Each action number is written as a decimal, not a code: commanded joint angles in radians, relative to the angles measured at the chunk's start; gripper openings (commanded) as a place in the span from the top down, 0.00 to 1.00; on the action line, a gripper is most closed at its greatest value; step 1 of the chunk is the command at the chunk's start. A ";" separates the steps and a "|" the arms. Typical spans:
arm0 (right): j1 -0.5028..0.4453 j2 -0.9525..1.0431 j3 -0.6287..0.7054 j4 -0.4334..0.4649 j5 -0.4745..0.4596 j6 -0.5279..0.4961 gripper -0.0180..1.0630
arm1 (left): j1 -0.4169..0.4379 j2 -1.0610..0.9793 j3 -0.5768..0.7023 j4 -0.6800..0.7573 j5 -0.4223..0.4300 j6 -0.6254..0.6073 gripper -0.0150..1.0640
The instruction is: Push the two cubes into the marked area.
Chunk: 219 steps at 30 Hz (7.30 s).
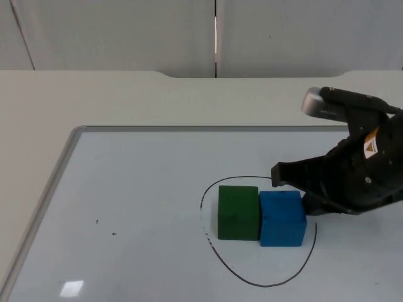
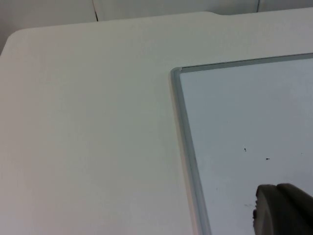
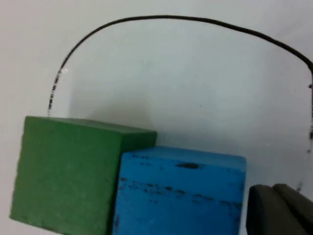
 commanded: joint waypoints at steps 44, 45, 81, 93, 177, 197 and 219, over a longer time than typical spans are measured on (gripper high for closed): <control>-0.041 -1.156 0.004 -0.243 0.602 -0.188 0.98 | -0.006 -0.004 0.003 -0.014 -0.006 0.001 0.99; -0.041 -1.166 0.008 -0.243 0.607 -0.197 0.98 | -0.006 -0.004 0.003 -0.014 -0.006 0.001 0.99; -0.041 -1.735 0.243 -0.098 0.844 -0.409 0.98 | -0.006 -0.004 0.003 -0.011 -0.006 0.001 0.99; -0.039 -1.831 0.260 -0.030 0.959 -0.557 0.98 | -0.006 -0.004 0.003 -0.011 -0.006 0.001 0.99; -0.039 -1.831 0.298 -0.015 0.942 -0.558 0.01 | -0.006 -0.004 0.003 -0.010 -0.006 -0.003 0.01; -0.182 -1.831 0.298 -0.013 0.942 -0.554 0.01 | -0.006 -0.004 0.003 -0.010 -0.006 -0.003 0.01; -0.561 -1.831 0.298 -0.013 0.942 -0.554 0.01 | -0.006 -0.004 0.003 -0.010 -0.006 -0.003 0.01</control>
